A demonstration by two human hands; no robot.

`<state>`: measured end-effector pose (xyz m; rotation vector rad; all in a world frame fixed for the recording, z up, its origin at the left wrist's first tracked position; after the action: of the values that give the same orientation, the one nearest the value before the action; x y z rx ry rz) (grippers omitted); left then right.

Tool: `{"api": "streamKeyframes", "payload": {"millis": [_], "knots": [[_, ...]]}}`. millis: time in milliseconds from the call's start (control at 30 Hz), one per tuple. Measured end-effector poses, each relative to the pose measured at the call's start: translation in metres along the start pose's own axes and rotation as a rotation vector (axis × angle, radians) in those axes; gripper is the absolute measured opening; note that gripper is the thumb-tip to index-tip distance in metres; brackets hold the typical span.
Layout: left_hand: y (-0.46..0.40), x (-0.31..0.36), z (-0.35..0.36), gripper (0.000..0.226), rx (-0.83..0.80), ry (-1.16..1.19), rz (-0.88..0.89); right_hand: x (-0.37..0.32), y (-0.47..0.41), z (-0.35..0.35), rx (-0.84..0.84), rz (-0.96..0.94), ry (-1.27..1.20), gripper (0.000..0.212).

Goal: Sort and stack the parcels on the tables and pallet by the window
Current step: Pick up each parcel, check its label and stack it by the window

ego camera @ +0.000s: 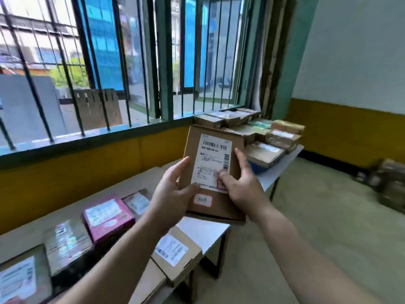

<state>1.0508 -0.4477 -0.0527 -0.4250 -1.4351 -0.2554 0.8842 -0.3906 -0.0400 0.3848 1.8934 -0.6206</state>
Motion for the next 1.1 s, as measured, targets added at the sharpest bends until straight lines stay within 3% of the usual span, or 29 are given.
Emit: {"api": "streamKeyframes", "payload": {"millis": [167,367,467,733,933,1100], "knots": [[-0.05,-0.025,0.148,0.077,-0.147,-0.078,0.043,0.052,-0.047,-0.137,0.136,0.065,0.11,0.072],[-0.106,-0.052,0.254,0.084,-0.29,-0.157,0.049,0.095,-0.096,-0.231,0.22,0.114,0.172,0.069],[-0.136,-0.057,0.288,0.091,-0.314,-0.231,0.063,0.119,-0.128,-0.254,0.256,0.14,0.19,0.067],[-0.272,-0.095,0.36,0.076,-0.372,-0.346,0.082,0.189,-0.256,-0.286,0.297,0.214,0.224,0.068],[-0.359,-0.098,0.415,0.068,-0.465,-0.495,0.109,0.219,-0.349,-0.315,0.248,0.287,0.33,0.069],[-0.422,-0.117,0.448,0.072,-0.449,-0.565,0.05,0.249,-0.419,-0.332,0.169,0.311,0.403,0.07]]}}
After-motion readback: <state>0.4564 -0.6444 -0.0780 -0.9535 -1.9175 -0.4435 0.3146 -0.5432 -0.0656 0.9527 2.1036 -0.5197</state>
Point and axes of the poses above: each hand's wrist, its own y-axis away from the middle knuckle, its own z-axis out of the palm, x = y × z, the point moved 7 cm from there along -y, towards the middle knuckle, and after that the axes turned 3 degrees about x, right-handed, at the moved point
